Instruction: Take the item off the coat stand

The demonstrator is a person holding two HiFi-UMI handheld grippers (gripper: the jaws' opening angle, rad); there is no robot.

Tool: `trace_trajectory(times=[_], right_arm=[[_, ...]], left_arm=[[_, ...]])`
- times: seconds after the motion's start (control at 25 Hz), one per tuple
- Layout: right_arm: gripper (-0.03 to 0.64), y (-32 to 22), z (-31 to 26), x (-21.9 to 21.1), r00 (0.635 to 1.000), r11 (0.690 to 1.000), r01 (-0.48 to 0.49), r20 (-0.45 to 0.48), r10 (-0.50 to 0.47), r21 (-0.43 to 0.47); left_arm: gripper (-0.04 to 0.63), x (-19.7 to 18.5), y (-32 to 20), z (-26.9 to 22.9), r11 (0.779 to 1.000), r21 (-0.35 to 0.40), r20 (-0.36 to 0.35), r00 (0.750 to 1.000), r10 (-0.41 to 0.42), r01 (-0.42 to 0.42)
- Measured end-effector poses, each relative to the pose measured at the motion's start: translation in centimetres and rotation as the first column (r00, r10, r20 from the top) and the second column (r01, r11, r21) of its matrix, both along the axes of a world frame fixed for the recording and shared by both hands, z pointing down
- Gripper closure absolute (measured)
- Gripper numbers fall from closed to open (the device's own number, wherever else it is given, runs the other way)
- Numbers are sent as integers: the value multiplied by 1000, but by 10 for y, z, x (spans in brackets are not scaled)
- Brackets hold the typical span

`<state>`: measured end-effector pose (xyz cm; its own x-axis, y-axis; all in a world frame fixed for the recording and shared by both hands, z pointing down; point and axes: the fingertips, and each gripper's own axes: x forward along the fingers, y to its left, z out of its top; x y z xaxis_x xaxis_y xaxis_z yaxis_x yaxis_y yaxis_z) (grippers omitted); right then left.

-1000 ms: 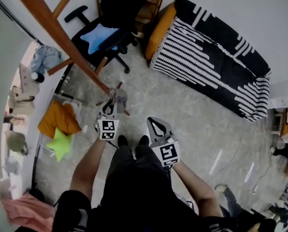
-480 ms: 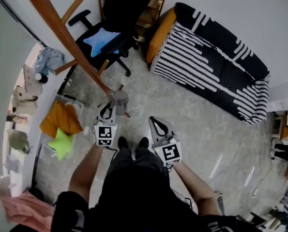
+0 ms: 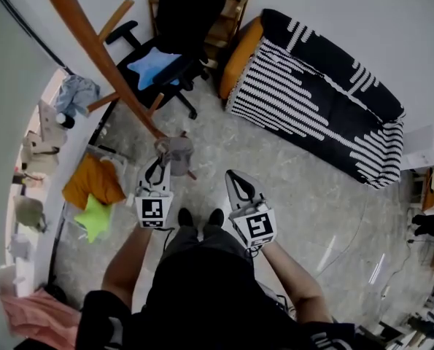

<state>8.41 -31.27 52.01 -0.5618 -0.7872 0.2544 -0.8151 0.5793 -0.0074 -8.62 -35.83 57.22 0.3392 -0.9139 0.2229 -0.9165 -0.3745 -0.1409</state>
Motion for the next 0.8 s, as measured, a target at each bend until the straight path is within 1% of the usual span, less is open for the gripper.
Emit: trace_trajectory(times=[0.4,0.8], right_arm=[[598,3,-25,20,999,999,-45,0,45,9],[598,15,-55,39,998,997,-61,14,61,36]], left_arm=[[531,-6,21,-61,995,94,-69,997,-26,33],[531,-9,47,-110,991,124,-110,993,-45,59]])
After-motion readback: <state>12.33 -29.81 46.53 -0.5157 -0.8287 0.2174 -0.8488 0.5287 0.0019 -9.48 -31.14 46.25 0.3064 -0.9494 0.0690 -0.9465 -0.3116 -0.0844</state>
